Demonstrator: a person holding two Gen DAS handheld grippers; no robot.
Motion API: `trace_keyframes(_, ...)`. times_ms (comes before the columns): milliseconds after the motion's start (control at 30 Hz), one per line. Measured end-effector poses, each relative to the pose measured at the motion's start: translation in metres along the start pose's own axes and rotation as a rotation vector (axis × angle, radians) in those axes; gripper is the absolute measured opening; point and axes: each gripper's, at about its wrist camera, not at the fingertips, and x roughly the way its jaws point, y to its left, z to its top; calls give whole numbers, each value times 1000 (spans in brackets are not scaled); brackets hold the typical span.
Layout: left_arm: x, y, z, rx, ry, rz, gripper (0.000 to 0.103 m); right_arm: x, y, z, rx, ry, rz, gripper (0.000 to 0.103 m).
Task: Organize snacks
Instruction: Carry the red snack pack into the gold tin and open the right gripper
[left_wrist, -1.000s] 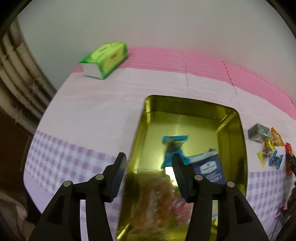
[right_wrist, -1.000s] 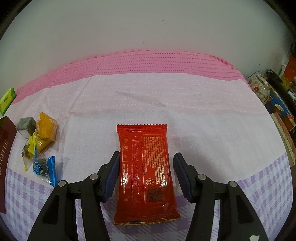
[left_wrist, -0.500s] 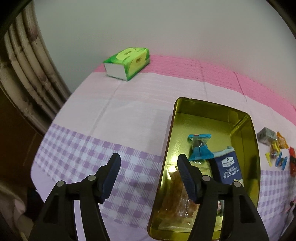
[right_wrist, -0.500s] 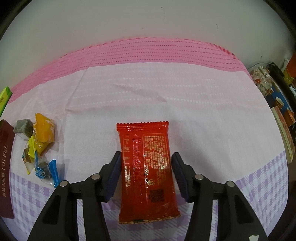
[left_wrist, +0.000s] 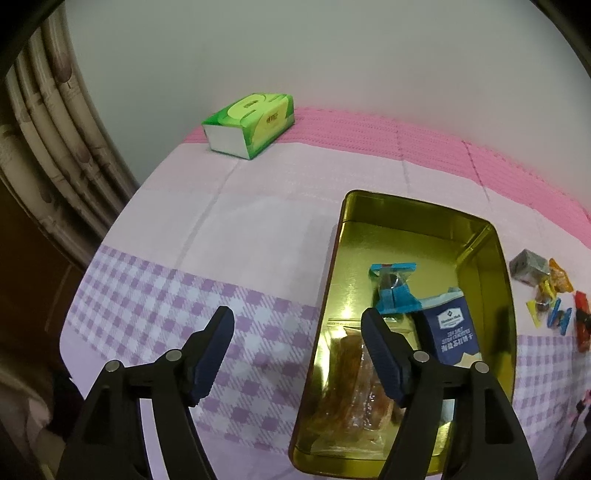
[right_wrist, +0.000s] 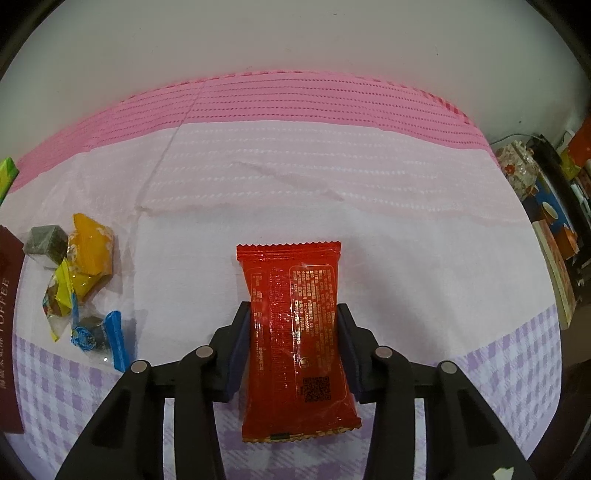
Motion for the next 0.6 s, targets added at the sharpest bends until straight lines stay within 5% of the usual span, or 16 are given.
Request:
trace_keyframes(367,0,2,0,-20,4,-3,74,-24,28,-11,25,-17,12,40)
trace_keyframes(600,-1,2,0,-12,-5,-2,78,-62,77,-13,-16,-53,111,40)
